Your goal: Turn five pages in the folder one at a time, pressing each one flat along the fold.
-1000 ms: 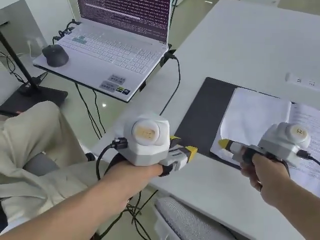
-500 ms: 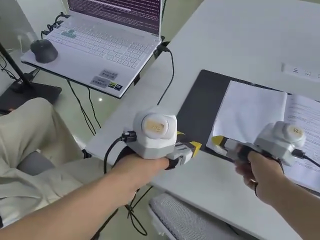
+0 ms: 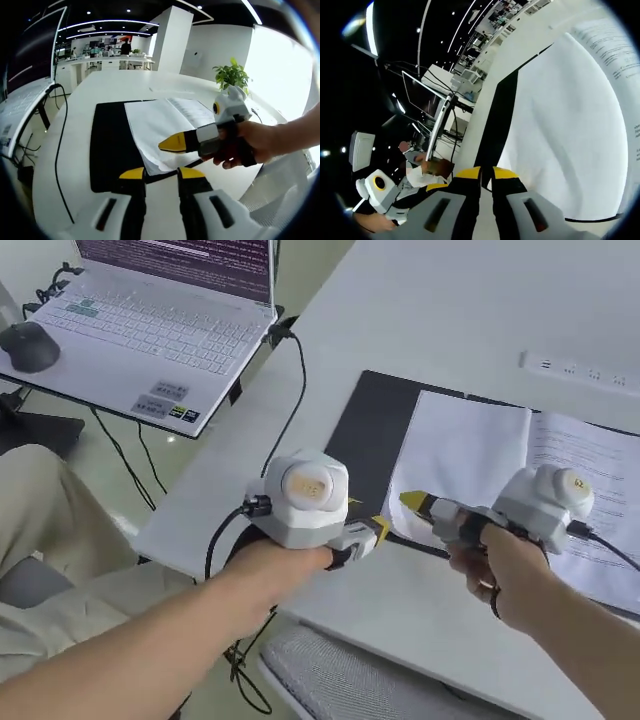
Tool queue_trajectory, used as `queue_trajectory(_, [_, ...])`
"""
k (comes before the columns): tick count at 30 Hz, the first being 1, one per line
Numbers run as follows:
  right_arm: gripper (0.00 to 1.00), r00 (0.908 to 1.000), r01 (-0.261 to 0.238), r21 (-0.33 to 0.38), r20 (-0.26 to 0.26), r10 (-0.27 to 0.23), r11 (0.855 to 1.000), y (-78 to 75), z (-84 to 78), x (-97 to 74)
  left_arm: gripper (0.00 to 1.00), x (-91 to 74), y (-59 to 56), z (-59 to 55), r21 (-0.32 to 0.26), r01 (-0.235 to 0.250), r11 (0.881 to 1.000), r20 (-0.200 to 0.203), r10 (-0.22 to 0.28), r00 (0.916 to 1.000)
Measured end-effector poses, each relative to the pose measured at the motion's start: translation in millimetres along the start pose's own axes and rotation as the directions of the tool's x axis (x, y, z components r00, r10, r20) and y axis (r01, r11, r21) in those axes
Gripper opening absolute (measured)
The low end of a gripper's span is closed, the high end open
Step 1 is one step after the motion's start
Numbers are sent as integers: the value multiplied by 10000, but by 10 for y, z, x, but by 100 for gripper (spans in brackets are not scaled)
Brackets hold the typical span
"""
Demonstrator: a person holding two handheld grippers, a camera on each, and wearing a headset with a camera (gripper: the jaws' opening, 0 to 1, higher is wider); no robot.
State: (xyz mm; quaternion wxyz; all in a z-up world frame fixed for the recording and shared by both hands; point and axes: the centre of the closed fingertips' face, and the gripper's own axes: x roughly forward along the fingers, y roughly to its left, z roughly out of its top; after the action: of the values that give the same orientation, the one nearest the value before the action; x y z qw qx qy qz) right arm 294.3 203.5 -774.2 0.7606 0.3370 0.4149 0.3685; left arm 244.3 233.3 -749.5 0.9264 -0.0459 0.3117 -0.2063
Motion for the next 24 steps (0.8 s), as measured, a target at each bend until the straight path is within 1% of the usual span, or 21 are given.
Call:
queue_trajectory(2, [4,9999,-45,42,122,45,10000,-29,57,-65,21,105,-40,2,150,167,9997,86,-169,9998])
queue_trajectory(3, [4,9997,-58,122,248,55,9999,-59,105,-113,20,177,-57,-4,204,227,9995,109,-229,9997])
queue_trajectory(5, [4,9995,-22,281,320,13,9996,-127,157,-198,17,289,-101,-3,325,353,9988,130,-358,9993])
queue_trajectory(7, [4,9991,-123,457,401,105,9989,-169,200,-256,17,373,-130,8,383,440,9983,243,-450,9987])
queue_trajectory(8, [3,9990,-95,515,432,73,9986,-220,225,-294,17,436,-134,0,355,454,9983,241,-463,9986])
queue_trajectory(9, [4,9988,-55,569,484,28,9984,-271,252,-332,17,499,-101,-32,406,278,9988,79,-281,9996])
queue_trajectory(11, [4,9988,38,649,478,-69,9979,-332,270,-381,16,569,-70,-83,508,150,9986,-100,-145,9998])
queue_trajectory(14, [5,9984,191,735,517,-229,9971,-427,309,-467,15,667,-15,-153,329,-16,9995,-192,22,9998])
queue_trajectory(17, [5,9980,243,758,568,-286,9968,-503,371,-518,15,686,-6,-184,287,-133,9995,-232,140,9996])
queue_trajectory(20, [5,9977,233,806,619,-284,9965,-570,457,-541,13,709,26,-259,381,-312,9988,-377,327,9988])
queue_trajectory(21, [4,9975,243,779,637,-293,9967,-582,483,-547,12,712,35,-288,299,-349,9989,-447,362,9983])
queue_trajectory(22, [4,9974,239,742,658,-288,9970,-590,510,-553,10,701,57,-299,300,-535,9981,-328,544,9980])
queue_trajectory(23, [3,9974,206,726,669,-254,9972,-593,549,-560,7,699,71,-280,276,-629,9976,-144,633,9979])
queue_trajectory(24, [3,9975,187,716,669,-235,9973,-600,578,-561,3,689,110,-285,65,-853,9963,-60,854,9963])
